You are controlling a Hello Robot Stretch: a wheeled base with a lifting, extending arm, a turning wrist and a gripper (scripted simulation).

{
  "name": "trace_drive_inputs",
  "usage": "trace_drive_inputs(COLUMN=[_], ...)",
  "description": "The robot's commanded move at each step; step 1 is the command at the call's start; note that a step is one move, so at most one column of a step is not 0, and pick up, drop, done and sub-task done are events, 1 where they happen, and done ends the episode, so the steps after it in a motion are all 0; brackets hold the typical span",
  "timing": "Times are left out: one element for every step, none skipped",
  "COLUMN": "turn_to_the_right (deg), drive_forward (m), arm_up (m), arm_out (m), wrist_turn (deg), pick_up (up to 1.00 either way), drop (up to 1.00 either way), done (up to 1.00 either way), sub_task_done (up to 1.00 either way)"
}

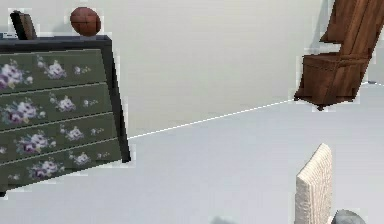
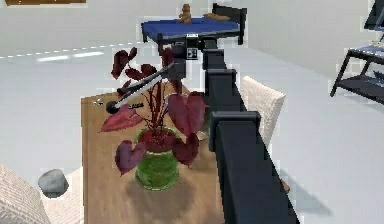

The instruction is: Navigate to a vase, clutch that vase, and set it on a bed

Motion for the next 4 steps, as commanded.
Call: trace_drive_inputs(turn_to_the_right=[0.0, 0.0, 0.0, 0.0], drive_forward=[0.0, 0.0, 0.0, 0.0], arm_up=[0.0, 0.0, 0.0, -0.28], arm_out=[0.0, 0.0, 0.0, 0.0], wrist_turn=[45.0, 45.0, 21.0, 0.0], pick_up=[0.0, 0.0, 0.0, 0.0], drop=[0.0, 0.0, 0.0, 0.0], done=[0.0, 0.0, 0.0, 0.0], sub_task_done=[0.0, 0.0, 0.0, 0.0])
